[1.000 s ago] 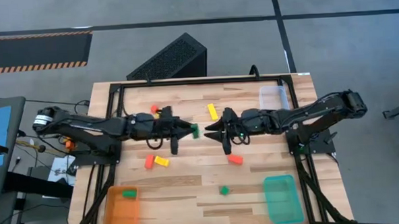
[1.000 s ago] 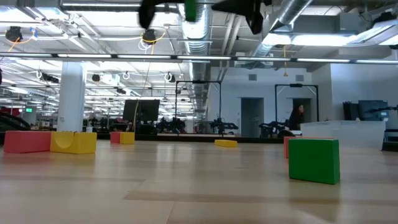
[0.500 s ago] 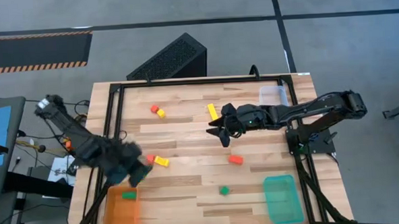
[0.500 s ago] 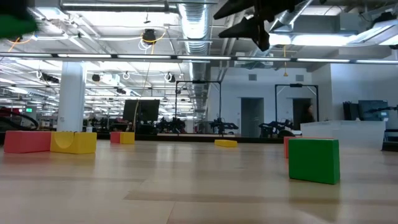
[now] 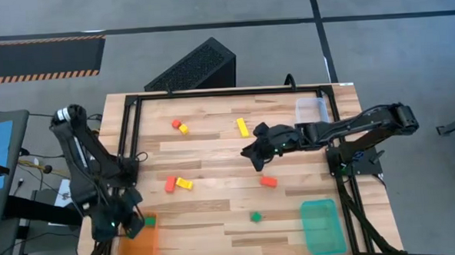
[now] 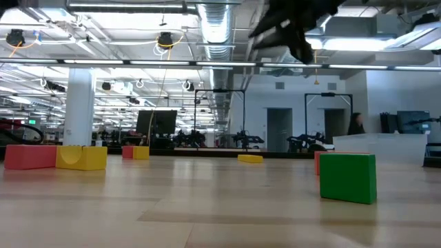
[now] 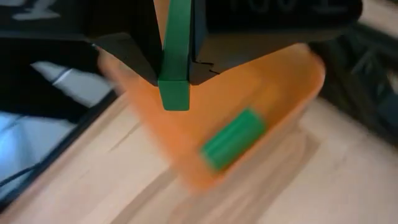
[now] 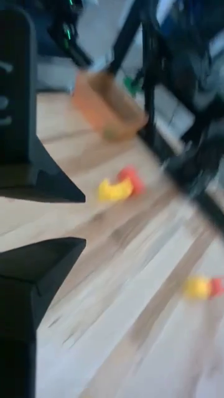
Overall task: Sort & place blocks by color
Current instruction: Put the top green block into the orange bin, then put the green block into the orange bin
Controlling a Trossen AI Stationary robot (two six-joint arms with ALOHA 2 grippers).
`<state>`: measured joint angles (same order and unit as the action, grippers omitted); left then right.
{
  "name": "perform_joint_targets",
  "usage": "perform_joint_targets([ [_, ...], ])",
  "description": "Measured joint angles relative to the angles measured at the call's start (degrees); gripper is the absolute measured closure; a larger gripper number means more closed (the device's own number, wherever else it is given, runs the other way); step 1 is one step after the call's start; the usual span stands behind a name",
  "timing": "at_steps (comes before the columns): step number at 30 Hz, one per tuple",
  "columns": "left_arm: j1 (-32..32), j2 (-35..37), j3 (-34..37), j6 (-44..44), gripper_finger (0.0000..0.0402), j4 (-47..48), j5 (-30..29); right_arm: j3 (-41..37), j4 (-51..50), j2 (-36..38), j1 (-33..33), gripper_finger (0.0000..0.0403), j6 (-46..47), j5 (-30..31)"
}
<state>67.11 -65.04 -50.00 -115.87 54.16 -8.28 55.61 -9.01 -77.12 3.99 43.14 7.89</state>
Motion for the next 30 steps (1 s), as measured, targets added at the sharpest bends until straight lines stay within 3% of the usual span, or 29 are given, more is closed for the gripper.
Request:
perform_joint_targets([
  [3, 0.0, -3.6, 1.3, 0.3, 0.0375, -3.7, 4.8, 0.0, -5.5, 0.0, 0.0, 0.0301, 3.1, 2.6],
  [9, 0.0, -8.3, 3.3, 0.9, 0.0349, -15.2, 5.7, 0.0, -9.9, 0.0, 0.2, 0.0299, 8.1, 3.1],
  [18, -0.7, -8.9, 3.3, -2.6, 0.025, -13.0, 6.5, 0.0, -20.8, 0.0, 3.9, 0.0231, 11.5, 3.0],
  [20, -1.3, -8.4, 3.3, -3.4, 0.0235, -11.2, 3.9, 0.0, -24.8, 0.0, 4.9, 0.0211, 14.0, 2.9],
  [25, -5.0, -6.5, 3.3, -3.9, 0.022, -8.7, -10.4, -2.1, -28.5, -2.6, 6.6, 0.0181, 24.0, -0.2],
  [30, -9.2, -4.2, 3.3, 5.1, 0.0219, -9.4, -18.2, -2.5, -24.0, -8.6, 10.0, 0.0177, 14.5, -2.2],
])
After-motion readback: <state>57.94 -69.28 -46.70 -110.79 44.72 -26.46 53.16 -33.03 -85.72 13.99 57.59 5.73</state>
